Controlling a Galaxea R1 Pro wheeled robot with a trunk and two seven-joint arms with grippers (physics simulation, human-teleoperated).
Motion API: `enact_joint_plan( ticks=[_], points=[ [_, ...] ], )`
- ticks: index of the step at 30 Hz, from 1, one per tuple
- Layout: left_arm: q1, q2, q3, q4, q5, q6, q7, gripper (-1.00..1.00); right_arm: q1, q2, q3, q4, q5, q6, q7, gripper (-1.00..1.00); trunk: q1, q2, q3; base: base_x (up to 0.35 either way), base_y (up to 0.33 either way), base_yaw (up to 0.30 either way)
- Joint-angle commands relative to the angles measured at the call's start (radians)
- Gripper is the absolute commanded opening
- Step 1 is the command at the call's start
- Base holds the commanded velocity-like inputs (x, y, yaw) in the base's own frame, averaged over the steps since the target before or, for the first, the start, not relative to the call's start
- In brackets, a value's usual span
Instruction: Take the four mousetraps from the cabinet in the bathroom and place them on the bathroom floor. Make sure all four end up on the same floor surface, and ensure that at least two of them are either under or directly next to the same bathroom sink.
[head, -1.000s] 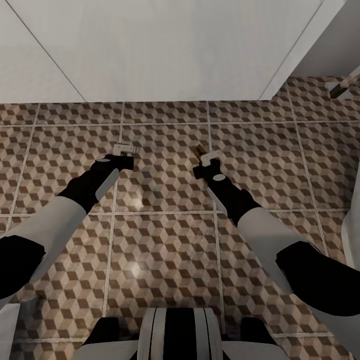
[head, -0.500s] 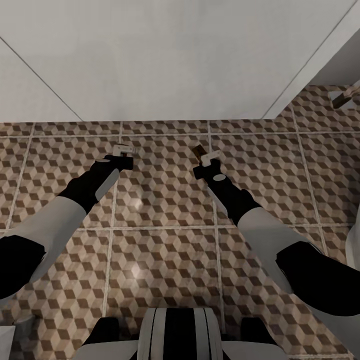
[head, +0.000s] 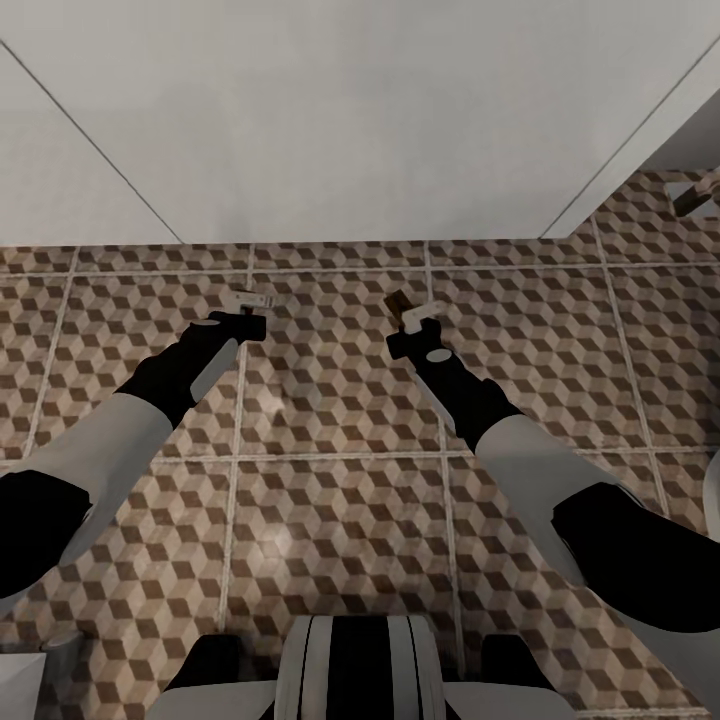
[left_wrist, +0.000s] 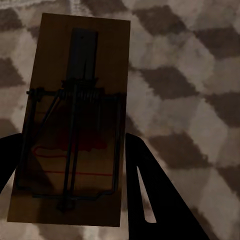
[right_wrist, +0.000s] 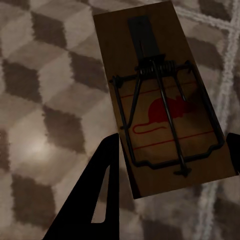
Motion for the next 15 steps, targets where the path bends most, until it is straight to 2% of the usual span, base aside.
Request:
enact_joint_plan(
  ticks=[1, 5, 12, 15],
  points=[
    [-0.001, 0.002, -0.008, -0.002, 0.007, 0.004, 0.01, -1.0, -0.001, -0.001, 0.008, -0.001, -0.011, 0.005, -0.008, -1.0, 0.0, 0.0, -0.001, 0.0, 0.007, 0.0],
    [-0.001, 0.002, -0.008, -0.002, 0.007, 0.004, 0.01, -1.0, -0.001, -0.002, 0.008, -0.001, -0.011, 0.005, -0.008, -1.0, 0.0, 0.0, -0.001, 0.059, 0.003, 0.0],
    [-0.001, 0.002, -0.008, -0.003, 0.007, 0.004, 0.011, -1.0, 0.001, -0.002, 0.008, -0.001, -0.011, 0.005, -0.008, -1.0, 0.0, 0.0, -0.001, 0.265, 0.0, 0.0],
    [-0.001, 0.002, -0.008, -0.003, 0.007, 0.004, 0.01, -1.0, 0.001, -0.002, 0.008, -0.001, -0.011, 0.005, -0.008, -1.0, 0.0, 0.0, -0.001, 0.132, 0.0, 0.0]
  ],
)
